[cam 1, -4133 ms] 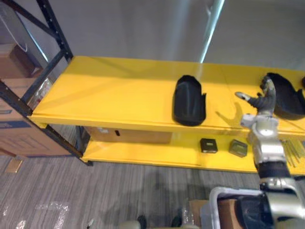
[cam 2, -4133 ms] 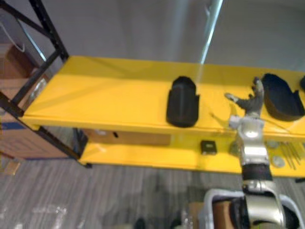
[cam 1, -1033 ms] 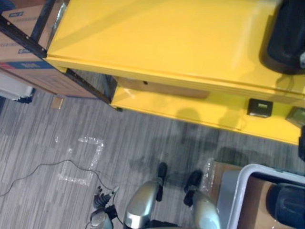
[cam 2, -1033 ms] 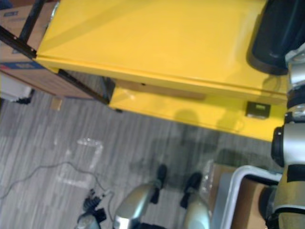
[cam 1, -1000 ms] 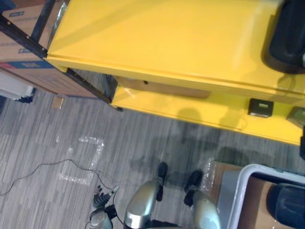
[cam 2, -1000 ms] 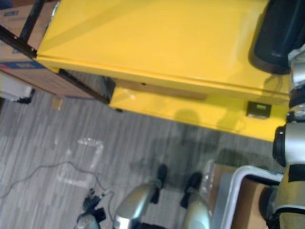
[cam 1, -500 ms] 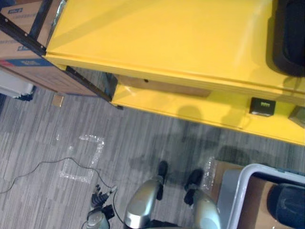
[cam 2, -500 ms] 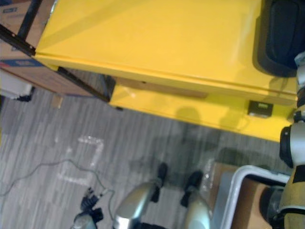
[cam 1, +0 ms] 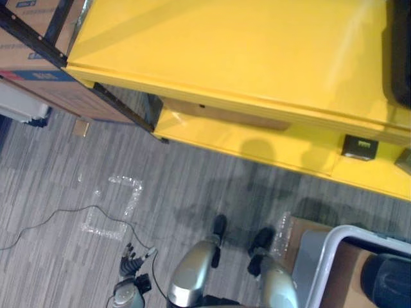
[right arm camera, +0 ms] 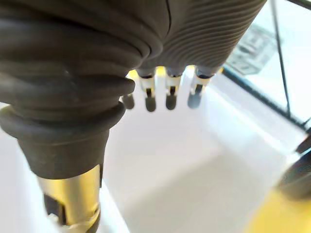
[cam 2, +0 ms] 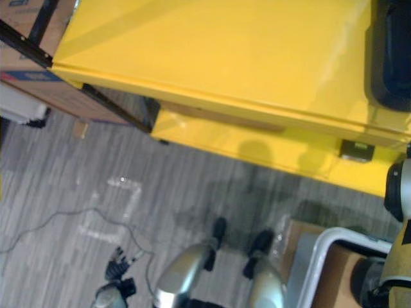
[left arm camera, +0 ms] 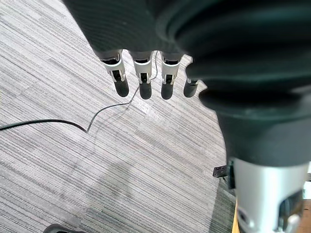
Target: Walk over and take plastic housings, then place them on the shelf
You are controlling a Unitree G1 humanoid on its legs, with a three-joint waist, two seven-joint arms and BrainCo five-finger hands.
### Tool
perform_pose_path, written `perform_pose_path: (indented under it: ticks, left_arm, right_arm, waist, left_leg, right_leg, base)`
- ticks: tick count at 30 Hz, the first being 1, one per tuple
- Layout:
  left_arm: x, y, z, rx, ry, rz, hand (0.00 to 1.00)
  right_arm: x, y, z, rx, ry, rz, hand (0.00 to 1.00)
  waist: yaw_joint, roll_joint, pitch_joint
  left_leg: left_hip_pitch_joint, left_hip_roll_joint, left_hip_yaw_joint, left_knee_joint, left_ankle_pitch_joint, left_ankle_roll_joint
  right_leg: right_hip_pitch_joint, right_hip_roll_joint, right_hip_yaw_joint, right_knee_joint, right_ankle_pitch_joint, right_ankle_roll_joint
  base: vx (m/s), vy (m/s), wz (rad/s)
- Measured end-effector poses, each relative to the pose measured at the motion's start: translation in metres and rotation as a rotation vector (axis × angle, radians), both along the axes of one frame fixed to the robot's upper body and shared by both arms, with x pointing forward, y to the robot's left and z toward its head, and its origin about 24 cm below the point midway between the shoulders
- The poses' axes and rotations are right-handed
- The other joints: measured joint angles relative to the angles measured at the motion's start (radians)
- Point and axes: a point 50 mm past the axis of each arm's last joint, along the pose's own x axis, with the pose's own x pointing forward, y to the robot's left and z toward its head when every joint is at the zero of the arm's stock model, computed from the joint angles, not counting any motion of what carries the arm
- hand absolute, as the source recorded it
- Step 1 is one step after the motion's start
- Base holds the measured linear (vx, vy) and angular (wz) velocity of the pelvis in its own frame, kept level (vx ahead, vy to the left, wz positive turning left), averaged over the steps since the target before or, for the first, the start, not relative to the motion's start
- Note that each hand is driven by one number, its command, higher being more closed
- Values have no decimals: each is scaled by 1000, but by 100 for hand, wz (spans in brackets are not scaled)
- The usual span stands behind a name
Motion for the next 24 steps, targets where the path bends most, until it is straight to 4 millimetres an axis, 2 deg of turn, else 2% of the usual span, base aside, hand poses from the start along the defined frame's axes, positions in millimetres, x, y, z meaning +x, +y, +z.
perform_pose_path:
  ticks: [3,4,6,7,8,9,10,11,12,13,15,16,18,20,24]
  left_arm:
    - [-5,1,-1,3,5,6,0]
    - [-7,3,-1,6,8,16,0]
    - [-12,6,-2,13,20,28,0]
    - [-16,7,-4,17,31,38,0]
    - [-19,9,-4,19,36,47,0]
    - [-21,10,-5,25,43,53,0]
    - [-22,11,-5,28,48,54,0]
    - [-28,11,-7,42,66,60,0]
    - [-32,9,-8,37,76,75,0]
    - [-34,8,-9,41,82,71,0]
    - [-36,2,-11,40,91,64,0]
    - [-36,1,-11,39,91,69,0]
    - [-41,1,-13,39,97,119,0]
    - [-49,2,-14,45,112,139,0]
    - [-56,4,-16,55,132,152,0]
  right_arm:
    - [-11,17,10,-63,-187,172,0]
    - [-18,23,8,-97,-246,243,0]
    - [-21,29,-10,-104,-272,375,0]
    - [-22,32,-34,-75,-261,462,0]
    - [-22,34,-46,-62,-247,498,0]
    - [-24,37,-65,-34,-229,560,100]
    - [-25,37,-76,-21,-214,581,100]
    - [-30,44,-122,55,-147,690,100]
    - [-36,49,-155,121,-90,755,100]
    - [-39,52,-170,150,-62,786,100]
    - [-57,65,-219,252,30,885,100]
    - [-63,67,-230,275,50,902,100]
    - [-80,76,-264,351,130,947,100]
    - [-88,82,-281,380,182,987,100]
    - [-94,91,-293,394,221,1062,100]
  waist:
    - [-18,-8,-2]
    - [-26,-22,-5]
    - [-42,-48,-14]
    - [-57,-76,-33]
    - [-67,-89,-40]
    - [-78,-106,-49]
    - [-83,-115,-54]
    - [-110,-151,-80]
    - [-130,-167,-102]
    - [-141,-174,-110]
    - [-158,-183,-120]
    - [-164,-182,-122]
    - [-187,-178,-127]
    - [-190,-178,-127]
    - [-204,-173,-131]
  left_leg:
    - [27,1,2,-20,0,0]
    - [30,3,13,-23,0,0]
    - [50,5,26,-37,0,0]
    - [64,6,38,-51,0,0]
    - [71,7,49,-58,0,0]
    - [82,7,57,-61,-1,0]
    - [89,7,60,-64,-1,0]
    - [107,8,81,-70,-2,1]
    - [109,9,83,-70,-8,2]
    - [111,10,87,-70,-12,3]
    - [128,15,122,-71,-27,4]
    - [129,16,128,-71,-30,5]
    - [129,17,144,-71,-44,11]
    - [140,19,168,-73,-56,14]
    - [141,19,182,-75,-59,17]
  right_leg:
    - [26,5,2,-21,6,5]
    - [33,10,9,-39,16,7]
    - [50,16,20,-62,26,8]
    - [55,19,33,-71,28,10]
    - [58,20,38,-73,29,10]
    - [67,22,47,-80,30,12]
    - [72,23,51,-84,31,13]
    - [85,24,64,-92,31,14]
    - [86,25,71,-95,32,14]
    - [86,26,77,-97,32,15]
    - [88,31,111,-97,35,19]
    - [88,31,115,-98,35,19]
    - [87,32,129,-97,38,20]
    - [87,34,152,-97,41,19]
    - [81,33,166,-97,44,22]
  base:
    - [10,2,-4]
    - [34,11,-18]
    - [52,8,-22]
    - [49,2,-22]
    - [68,7,-27]
    - [73,11,-17]
    - [88,16,-26]
    - [82,16,-26]
    - [63,13,-27]
    - [48,19,-28]
    - [11,23,-43]
    - [-27,22,-34]
    - [-50,30,-21]
    - [-38,33,-31]
    - [0,24,-13]
